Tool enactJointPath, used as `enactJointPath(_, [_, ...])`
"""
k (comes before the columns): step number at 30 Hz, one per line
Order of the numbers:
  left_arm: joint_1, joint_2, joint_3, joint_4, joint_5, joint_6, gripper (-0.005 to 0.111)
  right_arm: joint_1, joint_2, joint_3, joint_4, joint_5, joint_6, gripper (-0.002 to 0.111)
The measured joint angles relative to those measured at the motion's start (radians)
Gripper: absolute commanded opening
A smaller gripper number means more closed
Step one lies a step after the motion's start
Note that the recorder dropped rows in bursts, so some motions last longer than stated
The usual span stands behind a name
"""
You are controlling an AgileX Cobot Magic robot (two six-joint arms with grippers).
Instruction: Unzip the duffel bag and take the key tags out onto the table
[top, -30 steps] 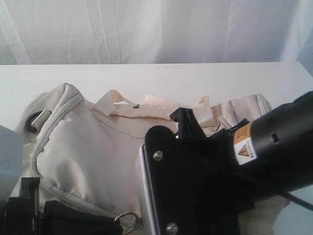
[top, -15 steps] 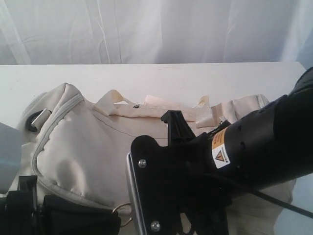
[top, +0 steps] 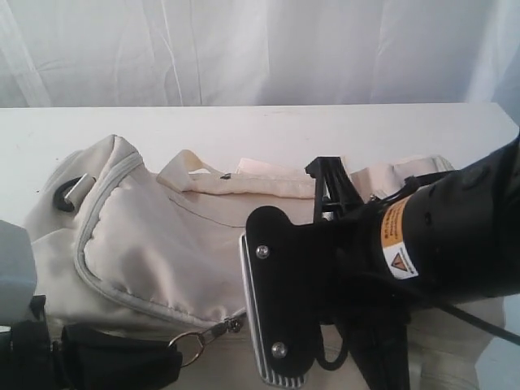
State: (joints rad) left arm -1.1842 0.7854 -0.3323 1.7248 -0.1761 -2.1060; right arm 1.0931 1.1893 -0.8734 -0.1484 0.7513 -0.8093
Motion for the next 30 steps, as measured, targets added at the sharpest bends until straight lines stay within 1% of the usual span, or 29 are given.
enactJointPath(8, [0.0, 0.0, 0.006, 0.0, 0.022, -0.001, 0.0, 0.004, 0.0, 0.0, -0.078, 0.024, 0.069, 0.0])
enactJointPath(18, [-0.006, 0.0, 0.006, 0.021, 0.159, -0.001, 0.0, 0.014, 0.0, 0.0, -0.248, 0.058, 0.292, 0.0])
enactJointPath(23, [-0.01, 0.0, 0.004, 0.021, 0.212, 0.001, 0.0, 0.018, 0.0, 0.0, -0.298, 0.068, 0.376, 0.0])
enactJointPath(30, [-0.012, 0.002, 0.002, 0.003, 0.199, 0.001, 0.0, 0.022, 0.0, 0.0, -0.342, 0.079, 0.466, 0.0])
